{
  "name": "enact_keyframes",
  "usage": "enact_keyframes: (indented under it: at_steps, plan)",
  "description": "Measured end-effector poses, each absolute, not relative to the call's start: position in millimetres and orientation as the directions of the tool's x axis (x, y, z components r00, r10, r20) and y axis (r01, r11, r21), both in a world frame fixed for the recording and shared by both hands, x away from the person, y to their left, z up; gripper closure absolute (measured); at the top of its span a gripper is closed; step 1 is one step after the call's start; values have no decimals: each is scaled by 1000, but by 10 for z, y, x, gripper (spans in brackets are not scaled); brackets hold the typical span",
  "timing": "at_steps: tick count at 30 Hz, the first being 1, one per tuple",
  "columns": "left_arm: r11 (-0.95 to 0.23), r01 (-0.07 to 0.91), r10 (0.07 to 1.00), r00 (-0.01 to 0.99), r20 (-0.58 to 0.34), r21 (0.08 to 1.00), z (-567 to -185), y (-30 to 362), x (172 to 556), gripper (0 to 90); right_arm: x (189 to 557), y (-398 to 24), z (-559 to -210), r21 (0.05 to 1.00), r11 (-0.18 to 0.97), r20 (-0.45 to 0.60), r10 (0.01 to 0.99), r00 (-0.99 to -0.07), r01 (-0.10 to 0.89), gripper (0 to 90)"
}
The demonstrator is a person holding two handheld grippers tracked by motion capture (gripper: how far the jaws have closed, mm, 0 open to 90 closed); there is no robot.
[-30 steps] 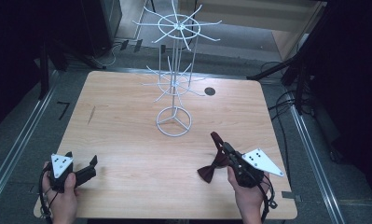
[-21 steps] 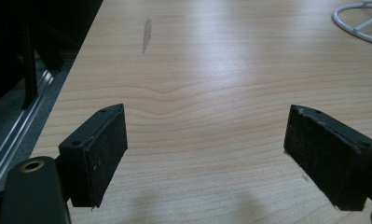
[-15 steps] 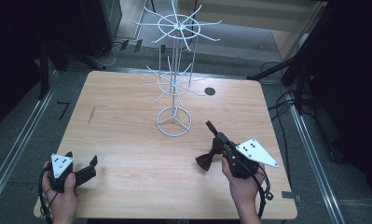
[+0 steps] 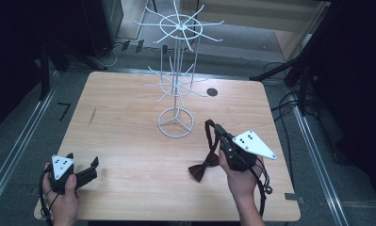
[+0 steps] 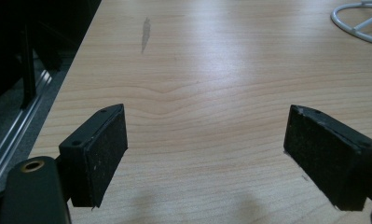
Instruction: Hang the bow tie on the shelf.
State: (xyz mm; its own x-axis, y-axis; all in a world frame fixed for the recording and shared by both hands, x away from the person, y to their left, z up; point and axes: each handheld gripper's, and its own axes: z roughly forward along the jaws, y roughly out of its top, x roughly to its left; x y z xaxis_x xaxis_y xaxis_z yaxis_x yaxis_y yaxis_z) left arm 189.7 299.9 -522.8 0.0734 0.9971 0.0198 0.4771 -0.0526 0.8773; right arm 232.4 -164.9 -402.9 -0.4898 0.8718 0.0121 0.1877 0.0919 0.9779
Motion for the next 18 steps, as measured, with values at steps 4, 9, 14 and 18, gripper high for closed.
enact_keyframes:
  at_steps: [4,9,14,18]
  plan:
    - [-52,477,997,74,19,877,-5229,2999,1899,142,2354,-1602,-3996,979,94,8,870,-493,182,900]
    - [-53,478,997,75,20,877,-5228,3002,1898,142,2375,-1562,-3939,981,89,8,869,-494,172,900]
    - [-53,476,997,75,19,878,-5229,3004,1899,142,2426,-1500,-3841,983,96,-6,868,-497,156,900]
    - [-50,476,997,75,16,878,-5228,3006,1899,142,2489,-1496,-3784,984,88,-2,874,-486,154,900]
